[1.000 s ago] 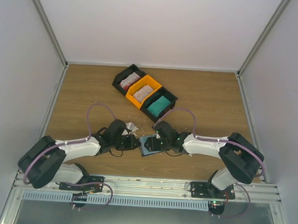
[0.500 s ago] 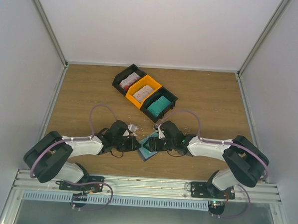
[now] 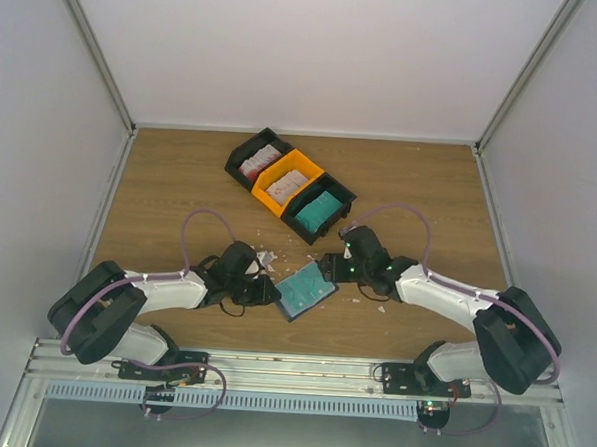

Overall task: Put the credit cards into the card holder
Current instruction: Insert the credit card into the card holder, then close the card holder at the center of the board.

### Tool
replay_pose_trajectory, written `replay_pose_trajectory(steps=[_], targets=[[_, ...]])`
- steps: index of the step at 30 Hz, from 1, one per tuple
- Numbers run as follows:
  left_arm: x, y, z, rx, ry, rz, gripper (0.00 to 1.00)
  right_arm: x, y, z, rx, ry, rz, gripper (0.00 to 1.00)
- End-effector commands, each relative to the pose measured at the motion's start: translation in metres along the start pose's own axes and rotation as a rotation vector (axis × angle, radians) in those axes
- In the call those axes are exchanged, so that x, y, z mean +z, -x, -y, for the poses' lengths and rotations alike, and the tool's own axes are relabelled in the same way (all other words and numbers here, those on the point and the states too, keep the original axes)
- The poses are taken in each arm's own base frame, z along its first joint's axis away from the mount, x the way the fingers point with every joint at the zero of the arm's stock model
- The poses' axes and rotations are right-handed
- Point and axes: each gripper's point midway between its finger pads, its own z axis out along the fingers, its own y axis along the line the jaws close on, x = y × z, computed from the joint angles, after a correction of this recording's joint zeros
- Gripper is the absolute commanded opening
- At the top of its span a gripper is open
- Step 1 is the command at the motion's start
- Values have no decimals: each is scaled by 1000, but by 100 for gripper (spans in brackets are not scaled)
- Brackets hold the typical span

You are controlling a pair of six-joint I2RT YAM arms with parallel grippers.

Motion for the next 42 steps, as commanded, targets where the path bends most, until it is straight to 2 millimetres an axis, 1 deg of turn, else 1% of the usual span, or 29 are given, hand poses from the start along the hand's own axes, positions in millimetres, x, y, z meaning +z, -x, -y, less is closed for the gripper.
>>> replay_pose_trajectory(steps=[1, 2, 6, 8, 12, 15, 19, 23, 26, 28, 30, 32, 35, 37, 39, 42], targets=[[1, -1, -4, 27, 38, -12, 16, 4, 0, 35, -11, -103, -14, 71], [1, -1, -2, 30, 31, -14, 16, 8, -2, 38, -7, -103, -29, 68], [-4, 3, 8, 46, 2, -1, 17, 19, -3, 35, -6, -71, -52, 56], [-4, 0, 2, 35, 33, -15, 17, 25, -3, 36, -5, -72, -61, 52], [0, -4, -8, 23, 67, -35, 16, 33, -4, 36, -6, -62, -79, 38], [3, -6, -11, 18, 71, -41, 16, 37, -8, 31, -14, -25, -96, 35], [5, -6, -12, 17, 76, -43, 15, 37, -14, 18, -19, 71, -121, 34], [6, -6, -16, 14, 90, -44, 14, 35, -18, 12, -17, 108, -140, 18], [7, -6, -18, 12, 98, -43, 14, 32, -13, 18, -11, 69, -117, 6], [7, -6, -18, 11, 97, -42, 14, 27, -7, 20, -12, 45, -91, 2], [7, -5, -16, 14, 92, -38, 14, 20, 1, 19, -16, 36, -60, 0], [4, -2, -9, 21, 69, -28, 16, 12, 9, 18, -23, 20, -32, 1], [-9, 7, 23, 90, -24, 19, 27, -1, 19, 21, -40, -22, 4, 0], [-20, 17, 40, 125, -53, 65, 33, -9, 24, 20, -55, -32, 19, 0], [-27, 25, 43, 132, -36, 101, 36, -14, 26, 16, -76, -22, 18, 1], [-31, 30, 36, 110, 10, 138, 37, -19, 25, 3, -111, 9, 4, 1]])
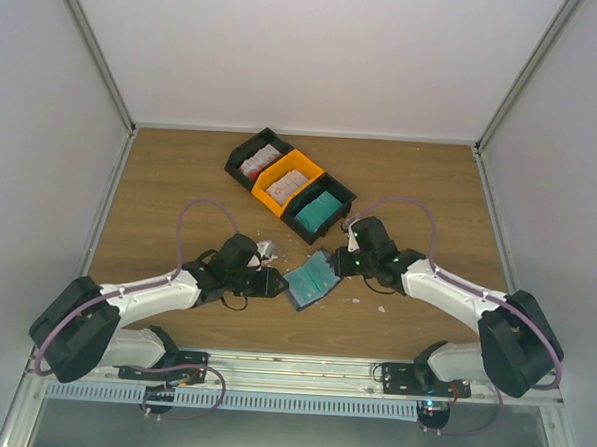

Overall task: Put the credit cards into the card holder
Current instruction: Close the card holder at the center of the board.

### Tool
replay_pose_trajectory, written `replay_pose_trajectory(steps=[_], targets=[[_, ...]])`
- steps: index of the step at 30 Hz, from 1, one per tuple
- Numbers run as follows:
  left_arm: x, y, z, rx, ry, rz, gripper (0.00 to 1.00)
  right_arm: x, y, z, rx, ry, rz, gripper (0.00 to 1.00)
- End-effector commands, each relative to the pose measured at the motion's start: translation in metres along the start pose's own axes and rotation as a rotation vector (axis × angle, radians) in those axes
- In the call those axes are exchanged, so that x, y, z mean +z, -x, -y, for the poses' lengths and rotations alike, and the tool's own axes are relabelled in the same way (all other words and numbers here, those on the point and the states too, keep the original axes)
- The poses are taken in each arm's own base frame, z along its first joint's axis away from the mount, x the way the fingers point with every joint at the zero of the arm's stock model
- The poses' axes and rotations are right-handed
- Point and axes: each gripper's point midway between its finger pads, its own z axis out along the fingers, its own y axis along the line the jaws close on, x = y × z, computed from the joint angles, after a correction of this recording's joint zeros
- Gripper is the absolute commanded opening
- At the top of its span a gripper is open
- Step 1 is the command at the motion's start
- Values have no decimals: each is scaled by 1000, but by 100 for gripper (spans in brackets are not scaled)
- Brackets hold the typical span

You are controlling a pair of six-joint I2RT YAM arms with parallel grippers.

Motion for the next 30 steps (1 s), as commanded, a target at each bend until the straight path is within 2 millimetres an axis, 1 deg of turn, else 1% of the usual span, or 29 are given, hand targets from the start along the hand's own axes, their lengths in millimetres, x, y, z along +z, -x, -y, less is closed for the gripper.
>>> replay_pose_trajectory(steps=[1, 4, 7, 9, 13, 18, 23, 26, 30], targets=[[-9, 19, -1, 10, 53, 91, 38, -13, 7, -16, -71, 12, 2, 1], [-7, 15, -12, -23, 90, 89, 38, -16, 5, -31, -108, 26, -10, 1], [-1, 8, -32, -75, 165, 70, 29, -16, 0, -45, -139, 17, -29, 1], [3, 1, -44, -96, 206, 49, 26, -15, -5, -54, -149, 3, -41, 0], [10, -9, -55, -111, 220, 23, 20, -12, -18, -76, -160, 13, -67, 1], [14, -14, -59, -117, 220, 7, 15, 1, -41, -100, -187, 36, -126, 4], [17, -16, -60, -118, 215, -3, 13, 13, -66, -128, -231, 128, -189, 7], [15, -14, -59, -120, 215, 8, 13, 18, -75, -133, -234, 163, -216, 11], [6, -5, -54, -114, 210, 61, 13, 21, -80, -137, -246, 203, -231, 23]])
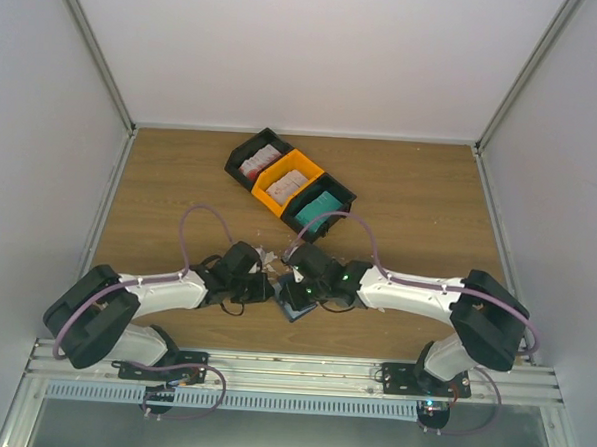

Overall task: Put the credit cards into the card holder
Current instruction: Close the card holder at the center of the board.

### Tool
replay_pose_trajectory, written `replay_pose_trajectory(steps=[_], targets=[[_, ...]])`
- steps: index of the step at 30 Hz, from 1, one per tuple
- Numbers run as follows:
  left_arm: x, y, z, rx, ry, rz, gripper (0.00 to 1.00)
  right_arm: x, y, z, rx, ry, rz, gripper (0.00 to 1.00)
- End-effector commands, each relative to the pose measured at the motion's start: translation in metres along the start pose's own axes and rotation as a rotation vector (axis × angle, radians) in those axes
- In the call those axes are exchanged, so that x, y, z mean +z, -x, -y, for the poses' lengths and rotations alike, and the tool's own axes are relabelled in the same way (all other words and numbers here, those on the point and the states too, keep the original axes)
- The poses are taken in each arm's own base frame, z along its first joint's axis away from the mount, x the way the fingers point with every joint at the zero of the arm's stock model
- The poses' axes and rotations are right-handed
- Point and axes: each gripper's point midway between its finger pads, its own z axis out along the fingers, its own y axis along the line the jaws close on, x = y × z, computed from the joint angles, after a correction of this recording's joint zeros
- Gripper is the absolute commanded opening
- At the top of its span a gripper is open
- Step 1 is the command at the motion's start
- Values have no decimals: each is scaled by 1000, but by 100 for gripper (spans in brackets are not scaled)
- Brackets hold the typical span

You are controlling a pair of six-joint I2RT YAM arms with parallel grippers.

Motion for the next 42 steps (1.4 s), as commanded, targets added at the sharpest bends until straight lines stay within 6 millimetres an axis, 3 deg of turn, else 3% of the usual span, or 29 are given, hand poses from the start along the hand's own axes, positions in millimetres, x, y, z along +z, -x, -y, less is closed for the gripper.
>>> replay_pose_trajectory(steps=[1, 9, 13, 21, 28, 31, 36, 39, 42], targets=[[-10, 5, -5, -12, 20, 59, 14, 7, -4, -9, -16, 65, -12, 26], [-41, 22, -3, -28, 39, 181, 16, 22, -15, -14, -14, 190, -63, 32], [-48, 24, 10, 4, -16, 190, 21, 33, -22, -16, -12, 230, -99, 35], [-46, 21, 49, 130, -196, 137, 30, 20, -10, -14, 2, 274, -17, 37], [-25, 17, 63, 194, -266, 65, 29, 6, -5, -15, -3, 381, 44, 38], [-14, 10, 59, 189, -264, 19, 25, 0, -4, -17, -16, 422, 66, 38], [3, -2, 33, 155, -172, -35, 19, -19, 3, -14, -29, 436, 142, 41], [9, -10, 19, 143, -129, -59, 15, -27, 9, 8, 18, 353, 185, 43], [10, -16, 9, 137, -102, -68, 14, -26, 10, 44, 97, 208, 192, 50]])
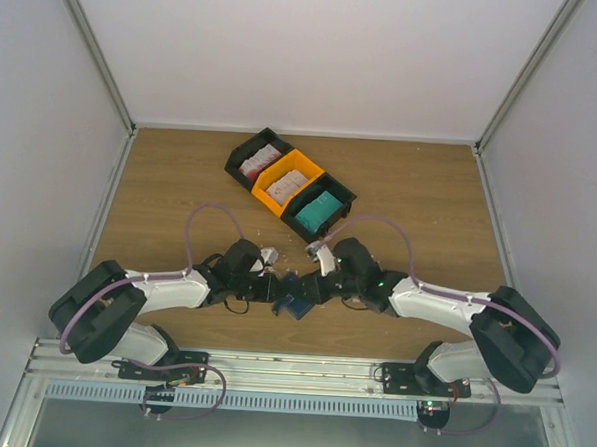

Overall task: Put the credit cards into the card holder
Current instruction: Close the card holder at the center of the board.

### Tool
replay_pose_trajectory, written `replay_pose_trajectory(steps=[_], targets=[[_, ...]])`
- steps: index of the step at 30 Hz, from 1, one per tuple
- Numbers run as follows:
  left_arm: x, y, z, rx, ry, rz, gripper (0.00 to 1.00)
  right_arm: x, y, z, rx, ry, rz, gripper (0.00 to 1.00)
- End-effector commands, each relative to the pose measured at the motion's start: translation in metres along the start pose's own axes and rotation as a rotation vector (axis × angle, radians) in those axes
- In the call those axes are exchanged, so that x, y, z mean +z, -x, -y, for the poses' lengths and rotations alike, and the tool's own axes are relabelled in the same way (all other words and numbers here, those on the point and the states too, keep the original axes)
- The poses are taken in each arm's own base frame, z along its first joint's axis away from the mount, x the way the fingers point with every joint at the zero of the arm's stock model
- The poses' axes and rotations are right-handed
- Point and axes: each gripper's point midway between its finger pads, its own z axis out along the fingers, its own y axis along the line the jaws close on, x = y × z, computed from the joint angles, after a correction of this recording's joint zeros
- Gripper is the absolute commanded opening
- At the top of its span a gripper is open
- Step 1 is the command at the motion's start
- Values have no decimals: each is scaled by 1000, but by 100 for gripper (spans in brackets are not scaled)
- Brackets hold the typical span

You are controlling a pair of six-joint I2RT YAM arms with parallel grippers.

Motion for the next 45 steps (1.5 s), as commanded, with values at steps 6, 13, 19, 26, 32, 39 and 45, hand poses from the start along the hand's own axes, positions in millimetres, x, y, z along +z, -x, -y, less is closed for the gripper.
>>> replay_pose_trajectory(steps=[6, 13, 19, 26, 32, 39, 45], targets=[[4, -24, -39, -8, 127, -42, 13, -19, 1, 65, 104, -208, 17, 58], [6, -31, -47, -6, 142, -50, 12, -4, -11, 61, 118, -121, -57, 56], [7, -38, -54, -14, 152, -62, 10, 4, -25, 56, 146, -44, -91, 52], [10, -44, -59, -23, 150, -72, 10, 7, -24, 28, 129, 165, -62, 46], [12, -48, -61, -36, 143, -78, 10, 12, -19, 24, 157, 219, -38, 37], [0, -31, -37, -19, 55, 21, 11, 17, -12, 41, 194, 120, -10, 8], [-49, 31, 19, 98, -30, 279, 29, 0, -1, 54, 158, -70, -18, 0]])
